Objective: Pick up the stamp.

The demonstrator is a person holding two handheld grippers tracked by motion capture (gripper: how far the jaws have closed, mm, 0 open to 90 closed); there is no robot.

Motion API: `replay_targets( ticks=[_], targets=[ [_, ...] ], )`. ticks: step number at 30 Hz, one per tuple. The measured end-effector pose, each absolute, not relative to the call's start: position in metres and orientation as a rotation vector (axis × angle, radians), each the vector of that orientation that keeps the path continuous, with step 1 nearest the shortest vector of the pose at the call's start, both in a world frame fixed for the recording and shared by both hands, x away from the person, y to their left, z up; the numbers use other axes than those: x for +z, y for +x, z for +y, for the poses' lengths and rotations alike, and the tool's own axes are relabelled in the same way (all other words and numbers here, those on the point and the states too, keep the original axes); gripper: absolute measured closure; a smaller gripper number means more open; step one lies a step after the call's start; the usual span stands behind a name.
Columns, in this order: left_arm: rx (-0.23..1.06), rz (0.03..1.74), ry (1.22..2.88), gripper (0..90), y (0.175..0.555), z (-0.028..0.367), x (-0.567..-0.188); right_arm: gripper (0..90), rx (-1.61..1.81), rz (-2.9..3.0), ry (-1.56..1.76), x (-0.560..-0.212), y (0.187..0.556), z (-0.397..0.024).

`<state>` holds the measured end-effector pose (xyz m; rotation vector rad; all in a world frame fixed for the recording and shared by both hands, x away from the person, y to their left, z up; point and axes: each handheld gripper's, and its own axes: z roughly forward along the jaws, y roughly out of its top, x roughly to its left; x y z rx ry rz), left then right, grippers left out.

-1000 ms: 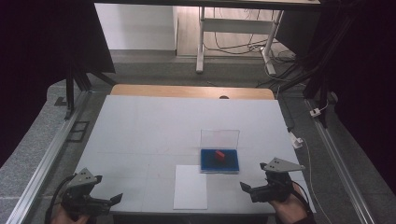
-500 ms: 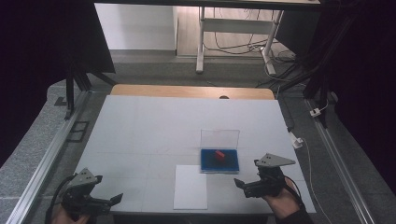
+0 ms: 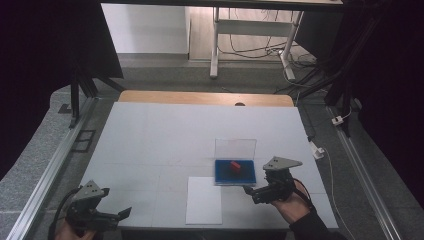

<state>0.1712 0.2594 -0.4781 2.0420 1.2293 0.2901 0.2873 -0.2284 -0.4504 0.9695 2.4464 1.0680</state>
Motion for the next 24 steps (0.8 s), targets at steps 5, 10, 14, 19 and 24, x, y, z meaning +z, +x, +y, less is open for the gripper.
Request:
replay_targets(
  ticks=[5,10,14,19,24],
  targets=[
    [0.288,1.228,2.044,0.5,0.171,0.259,-0.478,0.0,1.055,2.457,0.959,-0.452,0.294,-0.222],
    [0.287,1.228,2.043,0.5,0.171,0.259,-0.478,0.0,1.037,2.474,0.958,-0.454,0.300,-0.216],
    [0.289,1.228,2.047,0.6,0.172,0.259,-0.478,0.0,1.032,2.484,0.955,-0.455,0.303,-0.212],
    [0.288,1.227,2.046,0.6,0.172,0.259,-0.478,0.0,1.022,2.498,0.951,-0.458,0.309,-0.207],
    [0.287,1.228,2.047,0.6,0.172,0.259,-0.478,0.0,0.992,2.515,0.943,-0.464,0.318,-0.201]
  ],
)
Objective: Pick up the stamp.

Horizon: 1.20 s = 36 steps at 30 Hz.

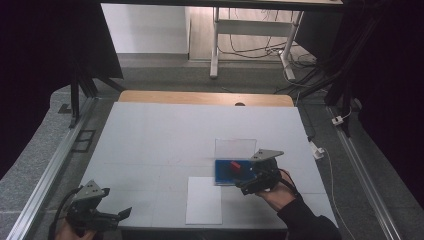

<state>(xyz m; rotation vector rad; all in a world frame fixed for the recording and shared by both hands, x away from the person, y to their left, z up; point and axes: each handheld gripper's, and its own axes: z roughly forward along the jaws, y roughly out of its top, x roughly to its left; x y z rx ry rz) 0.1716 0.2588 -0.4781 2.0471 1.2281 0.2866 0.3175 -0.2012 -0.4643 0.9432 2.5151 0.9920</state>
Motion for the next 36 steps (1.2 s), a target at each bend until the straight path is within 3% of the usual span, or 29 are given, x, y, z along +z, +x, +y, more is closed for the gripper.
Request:
replay_targets(
  ticks=[17,21,24,26,27,31,32,35,36],
  targets=[
    [0.283,1.222,2.052,0.6,0.172,0.259,-0.478,0.0,0.927,2.554,0.950,-0.481,0.344,-0.186],
    [0.281,1.224,2.051,0.6,0.172,0.259,-0.478,4.7,0.913,2.561,0.930,-0.483,0.350,-0.182],
    [0.280,1.223,2.053,0.6,0.172,0.259,-0.478,12.0,0.915,2.573,0.911,-0.484,0.354,-0.180],
    [0.280,1.222,2.053,0.6,0.172,0.259,-0.478,23.8,0.904,2.597,0.901,-0.485,0.357,-0.179],
    [0.280,1.222,2.053,0.6,0.172,0.259,-0.478,23.8,0.904,2.597,0.901,-0.485,0.357,-0.179],
    [0.280,1.221,2.056,0.7,0.172,0.259,-0.478,44.4,0.903,2.632,0.886,-0.484,0.361,-0.179],
    [0.280,1.222,2.056,0.7,0.172,0.259,-0.478,53.0,0.905,2.643,0.872,-0.483,0.362,-0.180],
    [0.280,1.221,2.057,0.7,0.172,0.259,-0.478,60.2,0.912,2.653,0.861,-0.483,0.363,-0.180],
    [0.280,1.221,2.057,0.7,0.172,0.259,-0.478,66.8,0.917,2.656,0.852,-0.482,0.364,-0.181]
  ],
)
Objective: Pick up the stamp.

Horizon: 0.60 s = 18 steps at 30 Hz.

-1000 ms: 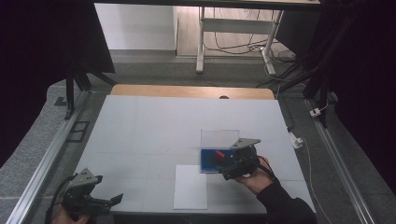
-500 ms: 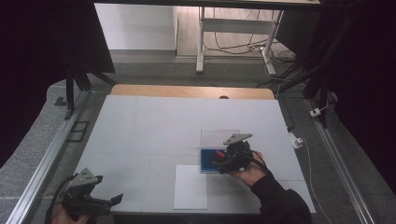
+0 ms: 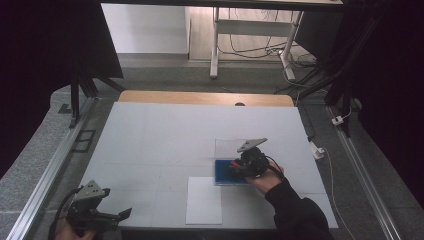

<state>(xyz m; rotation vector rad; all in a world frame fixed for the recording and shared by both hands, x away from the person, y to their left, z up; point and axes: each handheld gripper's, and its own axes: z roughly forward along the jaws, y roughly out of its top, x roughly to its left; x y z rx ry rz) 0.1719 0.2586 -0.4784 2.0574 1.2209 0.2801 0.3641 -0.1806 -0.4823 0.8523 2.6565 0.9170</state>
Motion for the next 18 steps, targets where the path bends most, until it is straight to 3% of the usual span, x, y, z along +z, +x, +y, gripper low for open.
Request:
replay_targets(
  ticks=[6,18],
  targets=[
    [0.280,1.220,2.059,0.7,0.172,0.259,-0.478,78.9,0.916,2.663,0.824,-0.483,0.365,-0.180],
    [0.278,1.218,2.062,0.7,0.172,0.258,-0.479,80.0,0.954,2.637,0.748,-0.468,0.361,-0.183]
  ],
)
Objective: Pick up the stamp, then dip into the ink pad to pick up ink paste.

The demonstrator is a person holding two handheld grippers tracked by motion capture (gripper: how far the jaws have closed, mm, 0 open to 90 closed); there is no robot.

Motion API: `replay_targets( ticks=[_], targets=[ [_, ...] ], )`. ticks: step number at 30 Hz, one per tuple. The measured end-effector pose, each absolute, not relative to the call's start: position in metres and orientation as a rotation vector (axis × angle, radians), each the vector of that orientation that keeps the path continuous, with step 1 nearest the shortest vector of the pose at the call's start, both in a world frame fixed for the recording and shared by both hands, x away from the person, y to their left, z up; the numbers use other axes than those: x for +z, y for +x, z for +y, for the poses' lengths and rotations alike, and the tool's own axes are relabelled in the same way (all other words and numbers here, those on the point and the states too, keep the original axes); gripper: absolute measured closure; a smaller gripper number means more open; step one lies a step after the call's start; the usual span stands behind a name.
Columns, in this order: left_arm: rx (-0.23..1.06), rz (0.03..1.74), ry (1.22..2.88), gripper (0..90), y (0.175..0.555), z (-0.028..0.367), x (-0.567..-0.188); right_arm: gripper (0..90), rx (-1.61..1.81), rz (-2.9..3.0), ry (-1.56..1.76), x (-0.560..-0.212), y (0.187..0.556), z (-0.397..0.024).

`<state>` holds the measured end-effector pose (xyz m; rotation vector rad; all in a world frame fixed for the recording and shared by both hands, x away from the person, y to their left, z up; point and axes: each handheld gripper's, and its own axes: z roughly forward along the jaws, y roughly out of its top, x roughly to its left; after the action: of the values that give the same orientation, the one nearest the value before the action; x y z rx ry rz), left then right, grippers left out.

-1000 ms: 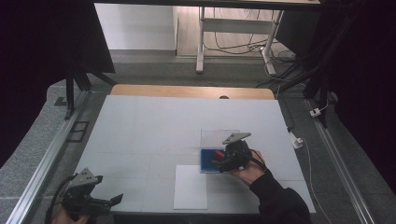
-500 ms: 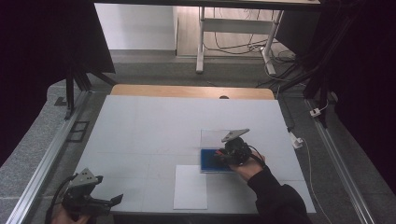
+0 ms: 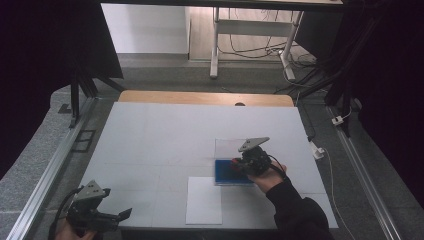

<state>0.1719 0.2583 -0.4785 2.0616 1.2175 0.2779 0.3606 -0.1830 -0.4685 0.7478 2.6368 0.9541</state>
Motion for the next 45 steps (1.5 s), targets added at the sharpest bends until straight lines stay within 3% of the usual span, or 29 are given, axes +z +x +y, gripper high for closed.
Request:
replay_targets(
  ticks=[21,45],
  targets=[
    [0.276,1.209,2.068,0.7,0.173,0.257,-0.478,80.0,0.970,2.601,0.777,-0.460,0.358,-0.191],
    [0.277,1.202,2.080,0.9,0.172,0.257,-0.479,80.2,0.900,2.652,0.811,-0.483,0.365,-0.186]
  ],
)
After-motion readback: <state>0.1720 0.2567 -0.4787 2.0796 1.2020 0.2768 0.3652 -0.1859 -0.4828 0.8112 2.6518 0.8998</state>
